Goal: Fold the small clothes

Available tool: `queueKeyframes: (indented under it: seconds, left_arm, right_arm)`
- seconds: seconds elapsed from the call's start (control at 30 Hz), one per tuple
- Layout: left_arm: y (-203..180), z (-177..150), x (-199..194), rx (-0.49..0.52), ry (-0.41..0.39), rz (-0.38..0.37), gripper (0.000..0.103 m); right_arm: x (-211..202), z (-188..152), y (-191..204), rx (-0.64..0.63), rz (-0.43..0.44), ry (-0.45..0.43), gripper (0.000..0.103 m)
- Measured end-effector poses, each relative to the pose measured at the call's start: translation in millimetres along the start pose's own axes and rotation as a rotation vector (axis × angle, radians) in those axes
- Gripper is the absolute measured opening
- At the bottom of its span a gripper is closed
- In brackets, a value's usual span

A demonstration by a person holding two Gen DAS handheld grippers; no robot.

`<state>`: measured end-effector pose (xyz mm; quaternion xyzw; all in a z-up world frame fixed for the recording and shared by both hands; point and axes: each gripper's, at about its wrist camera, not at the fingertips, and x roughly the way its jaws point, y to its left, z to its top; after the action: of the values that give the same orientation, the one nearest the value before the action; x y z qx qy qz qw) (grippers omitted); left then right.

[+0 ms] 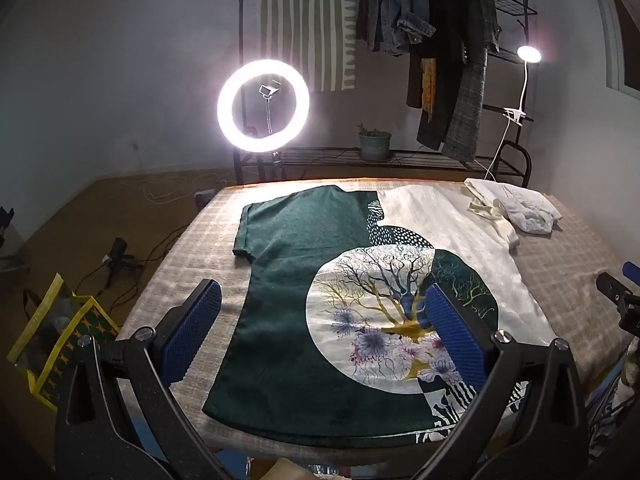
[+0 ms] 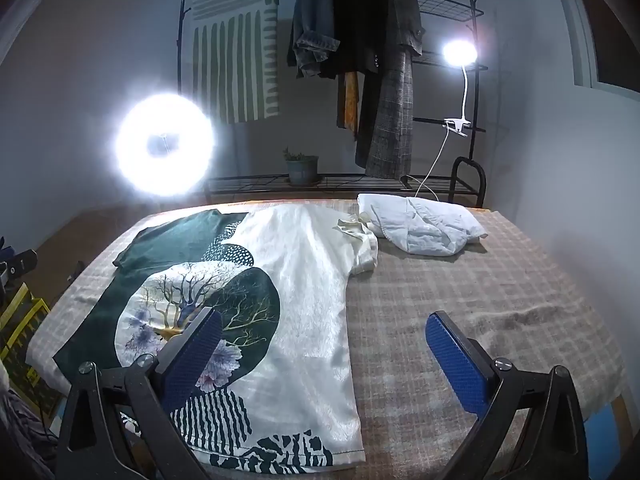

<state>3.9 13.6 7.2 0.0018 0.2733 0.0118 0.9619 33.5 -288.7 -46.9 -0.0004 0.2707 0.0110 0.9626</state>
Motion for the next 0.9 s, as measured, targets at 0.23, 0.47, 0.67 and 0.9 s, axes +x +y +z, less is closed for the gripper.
queueKeyframes:
  seconds: [0.23, 0.47, 0.67, 0.9]
  left_arm:
    - [-0.1, -0.9, -0.5, 0.002, -0.005, 0.006, 0.103]
    - [2.1, -0.8, 1.0, 0.002, 0.001, 0.004, 0.103]
    - [0.2, -1.7, 0.9, 0.005, 0.001, 0.005, 0.103]
    - [0.1, -1.9, 0.8, 0.005, 0.0, 0.006, 0.103]
  right_arm:
    - [-1.9, 1.2, -3.2, 0.03, 0.018, -0.002, 0.103]
    - [1.6, 1.3, -2.9, 0.031, 0.029, 0.002, 0.103]
    - [3.5, 0.2, -2.8, 0.035, 0.032, 0.004, 0.103]
    - [4.2, 0.5, -2.6, 0.033, 0.034, 0.007, 0.103]
